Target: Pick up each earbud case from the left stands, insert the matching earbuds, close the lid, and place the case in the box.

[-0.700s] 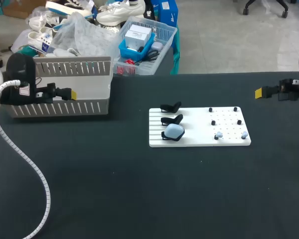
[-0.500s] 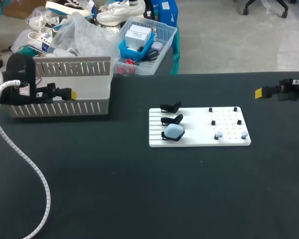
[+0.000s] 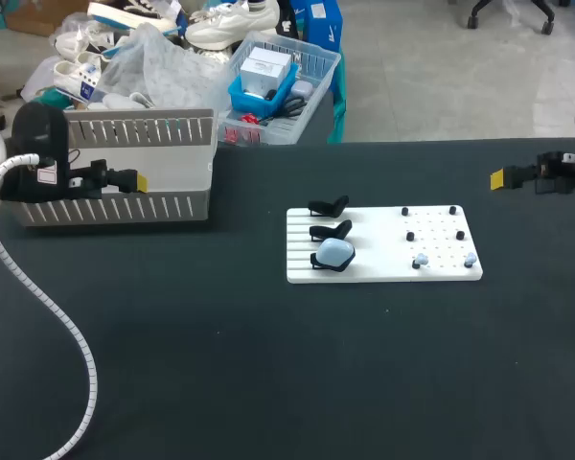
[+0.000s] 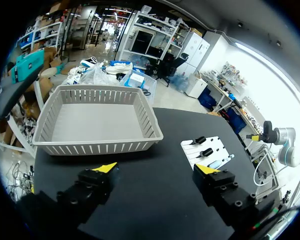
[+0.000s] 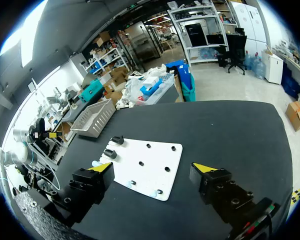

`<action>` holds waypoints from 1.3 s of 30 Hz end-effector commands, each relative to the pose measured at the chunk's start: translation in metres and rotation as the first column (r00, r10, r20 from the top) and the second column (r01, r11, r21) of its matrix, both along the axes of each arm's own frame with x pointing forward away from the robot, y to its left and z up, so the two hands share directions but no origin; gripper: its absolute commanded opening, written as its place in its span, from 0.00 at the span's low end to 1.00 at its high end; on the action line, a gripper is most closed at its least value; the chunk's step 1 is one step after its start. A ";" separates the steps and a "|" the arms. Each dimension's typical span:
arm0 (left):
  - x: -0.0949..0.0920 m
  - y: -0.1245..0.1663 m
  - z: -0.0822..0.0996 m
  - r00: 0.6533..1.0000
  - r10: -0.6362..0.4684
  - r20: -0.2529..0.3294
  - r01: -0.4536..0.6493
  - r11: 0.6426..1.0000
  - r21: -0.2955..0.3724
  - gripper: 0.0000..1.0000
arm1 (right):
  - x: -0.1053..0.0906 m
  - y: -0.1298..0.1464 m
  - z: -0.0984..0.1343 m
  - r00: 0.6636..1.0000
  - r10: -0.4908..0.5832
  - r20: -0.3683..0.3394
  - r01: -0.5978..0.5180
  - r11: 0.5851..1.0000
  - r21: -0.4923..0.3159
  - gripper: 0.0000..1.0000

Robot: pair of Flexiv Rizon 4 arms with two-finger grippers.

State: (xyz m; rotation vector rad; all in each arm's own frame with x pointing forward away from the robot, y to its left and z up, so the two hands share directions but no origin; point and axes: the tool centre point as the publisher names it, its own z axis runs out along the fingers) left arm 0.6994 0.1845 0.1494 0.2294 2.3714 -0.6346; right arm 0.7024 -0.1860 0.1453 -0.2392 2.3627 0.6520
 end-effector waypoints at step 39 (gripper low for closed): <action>0.001 0.000 0.001 1.000 0.000 -0.004 0.000 1.000 0.003 1.00 | -0.001 0.000 0.002 1.000 -0.003 -0.003 0.003 1.000 -0.004 1.00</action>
